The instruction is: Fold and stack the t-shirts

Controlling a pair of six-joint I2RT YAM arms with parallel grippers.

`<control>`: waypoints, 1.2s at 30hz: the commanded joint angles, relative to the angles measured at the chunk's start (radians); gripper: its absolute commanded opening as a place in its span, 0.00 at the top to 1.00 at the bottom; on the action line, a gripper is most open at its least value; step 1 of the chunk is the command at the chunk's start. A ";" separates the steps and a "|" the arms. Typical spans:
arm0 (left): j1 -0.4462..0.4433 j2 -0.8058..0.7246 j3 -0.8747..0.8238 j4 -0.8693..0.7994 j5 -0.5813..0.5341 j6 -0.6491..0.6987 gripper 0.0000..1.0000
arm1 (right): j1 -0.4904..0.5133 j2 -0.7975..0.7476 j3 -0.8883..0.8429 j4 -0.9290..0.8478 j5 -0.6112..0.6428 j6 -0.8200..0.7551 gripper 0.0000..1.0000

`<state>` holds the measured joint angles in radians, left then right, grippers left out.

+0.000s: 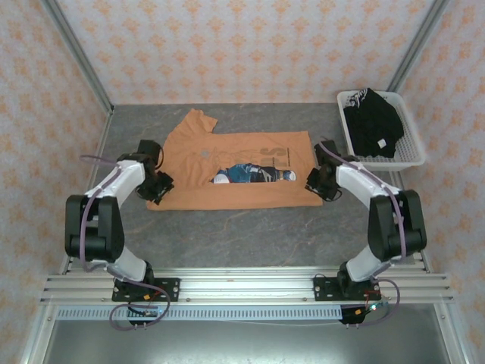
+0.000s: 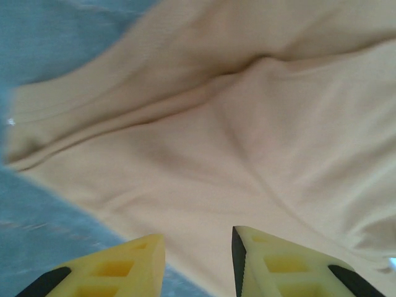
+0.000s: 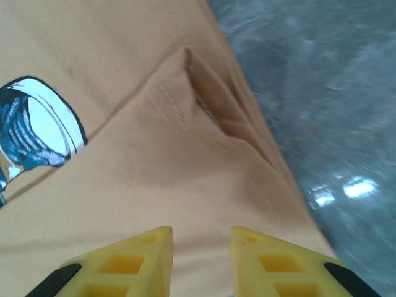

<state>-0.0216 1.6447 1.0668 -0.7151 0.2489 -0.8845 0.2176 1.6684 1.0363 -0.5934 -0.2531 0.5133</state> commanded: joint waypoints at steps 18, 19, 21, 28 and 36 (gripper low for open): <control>-0.037 -0.161 -0.362 -0.082 -0.125 -0.034 0.68 | 0.129 -0.095 -0.266 -0.254 0.057 0.182 0.70; -0.037 -0.180 -0.382 -0.092 -0.122 -0.035 0.68 | 0.132 -0.114 -0.282 -0.265 0.053 0.192 0.70; -0.038 -0.215 -0.419 -0.112 -0.123 -0.041 0.68 | 0.138 -0.145 -0.304 -0.270 0.031 0.202 0.69; -0.040 -0.345 -0.475 -0.198 -0.131 -0.061 0.67 | 0.160 -0.200 -0.315 -0.315 -0.027 0.242 0.68; -0.041 -0.246 -0.051 -0.221 -0.156 -0.007 0.58 | 0.149 -0.290 -0.096 -0.274 0.123 0.172 0.52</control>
<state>-0.0593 1.3277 0.8532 -0.9432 0.1417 -0.9169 0.3763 1.3979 0.8513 -0.9016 -0.2199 0.7223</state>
